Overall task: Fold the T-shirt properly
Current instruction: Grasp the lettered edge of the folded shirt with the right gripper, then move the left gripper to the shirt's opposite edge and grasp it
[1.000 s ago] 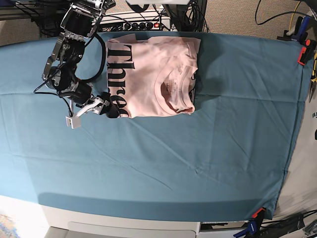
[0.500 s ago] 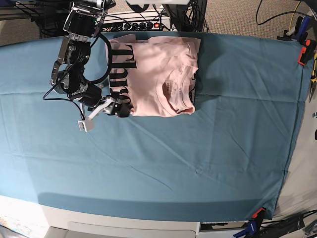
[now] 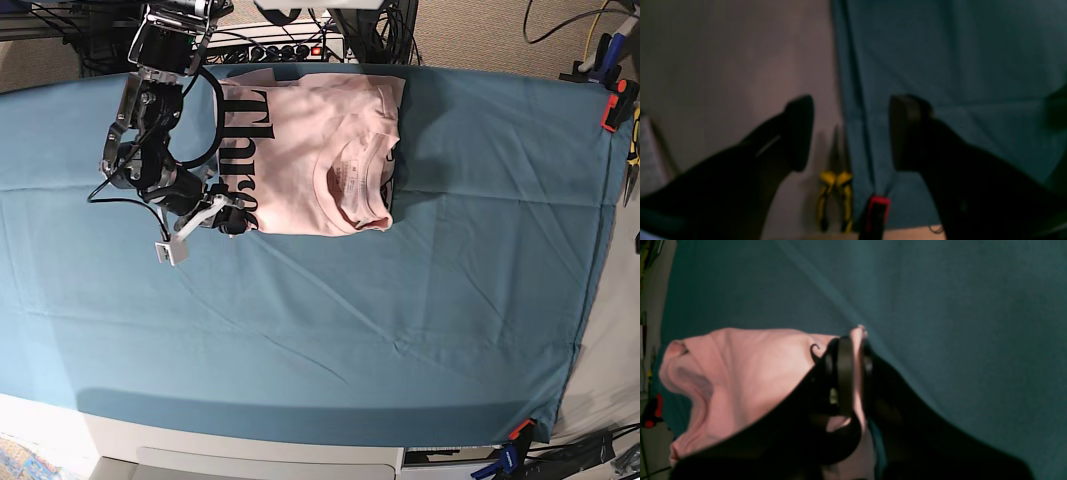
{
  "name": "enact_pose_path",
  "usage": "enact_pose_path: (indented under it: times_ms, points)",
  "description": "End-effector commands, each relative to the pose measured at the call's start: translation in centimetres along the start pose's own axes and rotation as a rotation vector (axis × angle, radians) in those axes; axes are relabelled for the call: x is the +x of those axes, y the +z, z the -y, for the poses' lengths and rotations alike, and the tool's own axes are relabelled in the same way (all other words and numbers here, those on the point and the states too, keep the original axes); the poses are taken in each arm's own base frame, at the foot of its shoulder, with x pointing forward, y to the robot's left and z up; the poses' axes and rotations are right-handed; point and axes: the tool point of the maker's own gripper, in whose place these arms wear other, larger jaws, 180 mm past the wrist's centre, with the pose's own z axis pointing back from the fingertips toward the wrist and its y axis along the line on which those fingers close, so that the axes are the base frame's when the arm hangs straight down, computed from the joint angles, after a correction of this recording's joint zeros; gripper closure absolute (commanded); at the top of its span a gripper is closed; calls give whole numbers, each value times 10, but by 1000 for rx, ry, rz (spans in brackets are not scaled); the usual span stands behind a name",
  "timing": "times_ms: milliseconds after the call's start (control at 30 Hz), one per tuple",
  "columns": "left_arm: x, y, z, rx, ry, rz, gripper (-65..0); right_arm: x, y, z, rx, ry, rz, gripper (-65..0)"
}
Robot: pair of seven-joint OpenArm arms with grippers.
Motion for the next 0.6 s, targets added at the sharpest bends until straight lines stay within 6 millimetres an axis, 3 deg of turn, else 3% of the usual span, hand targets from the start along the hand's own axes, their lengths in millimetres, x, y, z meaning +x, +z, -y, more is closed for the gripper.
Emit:
enact_pose_path:
  times_ms: [0,133,200,433,567]
  points:
    - [22,16,-8,19,-20,49,-363,16,2,-4,11,27,45,0]
    - [27,26,0,-43,-34,45,-362,15,2,-3,5,29,37,0]
    - [16,25,10,-101,-41,15,-360,15,2,-3,5,29,36,0]
    - [-73,13,60,-338,31,-166,-358,15,2,-3,5,29,37,0]
    - [-108,10,95,-479,118,-186,-358,15,2,-3,5,29,37,0]
